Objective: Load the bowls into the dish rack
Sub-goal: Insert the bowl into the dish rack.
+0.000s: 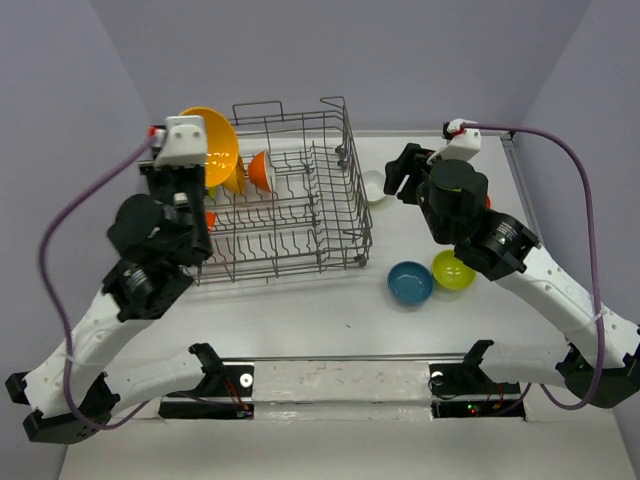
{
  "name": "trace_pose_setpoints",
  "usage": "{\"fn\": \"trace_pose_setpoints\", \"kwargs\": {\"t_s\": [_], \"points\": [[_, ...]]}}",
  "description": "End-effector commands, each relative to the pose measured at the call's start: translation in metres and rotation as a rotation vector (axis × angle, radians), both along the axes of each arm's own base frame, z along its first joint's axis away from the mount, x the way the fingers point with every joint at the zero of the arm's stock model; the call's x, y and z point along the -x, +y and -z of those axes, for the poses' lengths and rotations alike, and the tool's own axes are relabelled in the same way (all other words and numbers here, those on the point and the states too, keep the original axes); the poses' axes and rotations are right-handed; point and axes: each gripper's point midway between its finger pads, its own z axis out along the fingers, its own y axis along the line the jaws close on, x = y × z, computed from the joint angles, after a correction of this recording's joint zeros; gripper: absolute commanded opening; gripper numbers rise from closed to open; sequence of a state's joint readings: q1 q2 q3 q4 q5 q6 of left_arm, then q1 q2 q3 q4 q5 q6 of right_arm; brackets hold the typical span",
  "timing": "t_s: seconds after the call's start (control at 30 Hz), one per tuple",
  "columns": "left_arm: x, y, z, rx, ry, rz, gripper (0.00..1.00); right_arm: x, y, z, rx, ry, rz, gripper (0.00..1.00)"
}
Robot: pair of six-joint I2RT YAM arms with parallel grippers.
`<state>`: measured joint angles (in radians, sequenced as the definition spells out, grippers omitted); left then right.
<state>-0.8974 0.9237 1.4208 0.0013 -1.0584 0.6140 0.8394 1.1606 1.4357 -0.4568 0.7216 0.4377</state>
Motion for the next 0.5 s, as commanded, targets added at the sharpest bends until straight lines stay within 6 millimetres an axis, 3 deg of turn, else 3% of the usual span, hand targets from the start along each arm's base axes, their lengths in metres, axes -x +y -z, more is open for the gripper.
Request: {"fn": "trace_pose_setpoints", "kwargs": {"t_s": [0.0, 0.2, 0.47], "points": [[-0.05, -0.033, 0.08, -0.48, 0.227, -0.175, 0.0, 0.001, 0.005, -0.016, -0.042, -0.027, -0.011, 0.65], [-0.078, -0.005, 0.136, -0.68, 0.404, -0.373, 0.0, 0.002, -0.001, -0.011, -0.029, -0.025, 0.009, 0.65], [-0.088, -0.001, 0.166, -0.756, 0.461, -0.387, 0.0, 0.004, -0.006, -0.005, -0.023, -0.023, 0.024, 0.66]]}}
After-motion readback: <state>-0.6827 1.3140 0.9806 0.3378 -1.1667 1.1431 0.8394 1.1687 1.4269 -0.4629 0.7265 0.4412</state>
